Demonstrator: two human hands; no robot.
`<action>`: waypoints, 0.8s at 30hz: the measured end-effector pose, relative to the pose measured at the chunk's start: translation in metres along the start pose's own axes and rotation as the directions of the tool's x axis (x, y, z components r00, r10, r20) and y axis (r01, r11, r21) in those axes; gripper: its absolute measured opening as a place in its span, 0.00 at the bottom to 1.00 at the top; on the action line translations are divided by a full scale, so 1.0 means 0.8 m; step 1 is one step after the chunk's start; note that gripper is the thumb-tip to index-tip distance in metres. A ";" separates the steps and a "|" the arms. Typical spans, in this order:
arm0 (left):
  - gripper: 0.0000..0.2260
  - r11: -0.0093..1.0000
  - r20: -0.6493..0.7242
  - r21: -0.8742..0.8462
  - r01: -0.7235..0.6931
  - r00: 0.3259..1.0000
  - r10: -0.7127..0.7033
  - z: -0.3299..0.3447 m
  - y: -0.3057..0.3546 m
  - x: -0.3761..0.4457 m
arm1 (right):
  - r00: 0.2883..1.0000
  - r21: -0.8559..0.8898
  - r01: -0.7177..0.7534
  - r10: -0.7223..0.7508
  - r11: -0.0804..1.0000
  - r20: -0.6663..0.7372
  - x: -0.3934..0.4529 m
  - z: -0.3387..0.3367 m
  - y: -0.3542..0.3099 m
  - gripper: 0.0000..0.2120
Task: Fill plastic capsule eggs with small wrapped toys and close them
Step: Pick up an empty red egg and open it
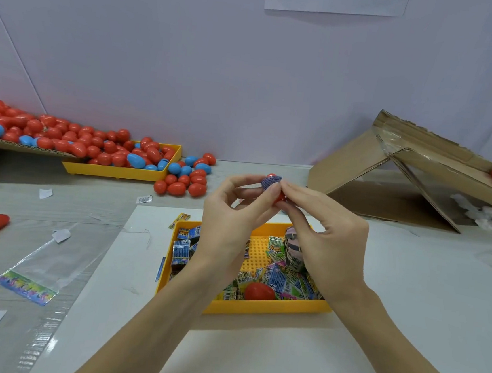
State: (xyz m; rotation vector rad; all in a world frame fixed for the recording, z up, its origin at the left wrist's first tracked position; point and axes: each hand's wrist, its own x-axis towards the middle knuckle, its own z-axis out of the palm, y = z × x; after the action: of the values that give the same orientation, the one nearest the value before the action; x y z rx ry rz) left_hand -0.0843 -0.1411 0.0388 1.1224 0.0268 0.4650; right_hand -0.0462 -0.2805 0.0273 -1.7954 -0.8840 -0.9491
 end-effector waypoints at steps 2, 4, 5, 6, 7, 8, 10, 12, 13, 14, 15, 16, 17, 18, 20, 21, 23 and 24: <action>0.15 1.000 -0.018 -0.015 0.001 1.000 -0.001 0.001 -0.002 -0.001 | 0.999 0.028 -0.030 0.031 0.999 -0.011 -0.001 -0.001 -0.001 0.15; 0.15 1.000 -0.034 -0.018 -0.002 0.999 0.002 0.003 -0.005 -0.003 | 0.999 0.022 -0.035 0.035 0.999 -0.019 -0.002 -0.002 -0.001 0.14; 0.14 1.000 -0.043 -0.010 -0.006 0.999 0.005 0.004 -0.006 -0.003 | 0.999 0.015 -0.033 0.033 0.999 -0.021 -0.003 -0.002 0.000 0.13; 0.14 1.000 -0.056 0.004 -0.011 0.998 0.011 0.005 -0.007 -0.004 | 0.999 0.011 -0.032 0.032 0.999 -0.022 -0.003 -0.002 0.001 0.13; 0.14 1.000 -0.068 0.023 -0.017 0.998 0.019 0.004 -0.008 -0.004 | 0.999 0.013 -0.033 0.034 0.999 -0.023 -0.004 -0.002 0.002 0.12; 0.14 0.998 -0.079 0.050 -0.027 0.996 0.031 0.004 -0.008 -0.004 | 0.999 0.027 -0.042 0.043 0.999 -0.022 -0.005 -0.001 0.002 0.11; 0.14 0.987 -0.096 0.147 -0.067 0.992 0.081 0.001 -0.006 -0.001 | 0.994 0.089 -0.112 0.113 0.990 0.000 -0.006 0.002 0.001 0.10; 0.15 0.957 -0.088 0.256 -0.133 0.983 0.160 -0.002 -0.004 0.001 | 0.975 0.174 -0.222 0.219 0.960 0.037 -0.007 0.007 -0.004 0.10; 0.16 0.942 -0.077 0.292 -0.163 0.978 0.193 -0.004 -0.003 0.003 | 0.962 0.207 -0.275 0.268 0.939 0.061 -0.008 0.010 -0.005 0.10; 0.17 0.929 -0.065 0.318 -0.188 0.973 0.220 -0.004 -0.003 0.004 | 0.946 0.230 -0.325 0.313 0.917 0.088 -0.008 0.013 -0.006 0.10; 0.17 0.916 -0.050 0.340 -0.212 0.969 0.243 -0.005 -0.003 0.005 | 0.926 0.256 -0.378 0.359 0.890 0.117 -0.009 0.014 -0.007 0.11; 0.18 0.901 -0.030 0.364 -0.237 0.964 0.265 -0.006 -0.003 0.006 | 0.901 0.304 -0.435 0.409 0.848 0.148 -0.009 0.016 -0.008 0.11; 0.17 0.877 -0.005 0.401 -0.266 0.956 0.293 -0.008 -0.004 0.006 | 0.872 0.373 -0.489 0.454 0.788 0.184 -0.009 0.016 -0.009 0.11; 0.17 0.831 0.031 0.460 -0.313 0.941 0.337 -0.010 -0.005 0.007 | 0.842 0.444 -0.537 0.491 0.718 0.224 -0.009 0.016 -0.009 0.11; 0.15 0.648 0.141 0.625 -0.436 0.879 0.455 -0.014 -0.005 0.008 | 0.778 0.542 -0.617 0.543 0.570 0.315 -0.006 0.016 -0.010 0.12; 0.15 0.534 0.197 0.694 -0.482 0.841 0.503 -0.016 -0.005 0.008 | 0.745 0.572 -0.652 0.558 0.497 0.365 -0.004 0.016 -0.010 0.12; 0.15 0.381 0.258 0.766 -0.518 0.790 0.556 -0.017 -0.007 0.009 | 0.700 0.587 -0.698 0.560 0.410 0.442 -0.002 0.017 -0.012 0.15; 0.15 0.351 0.270 0.778 -0.522 0.781 0.563 -0.017 -0.009 0.009 | 0.692 0.566 -0.710 0.563 0.419 0.452 -0.002 0.018 -0.013 0.17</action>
State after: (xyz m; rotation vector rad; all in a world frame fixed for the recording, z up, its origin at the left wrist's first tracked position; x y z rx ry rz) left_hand -0.0787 -0.1292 0.0282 2.1003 -0.1139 1.1786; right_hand -0.0524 -0.2641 0.0250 -1.3241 -0.4623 0.1204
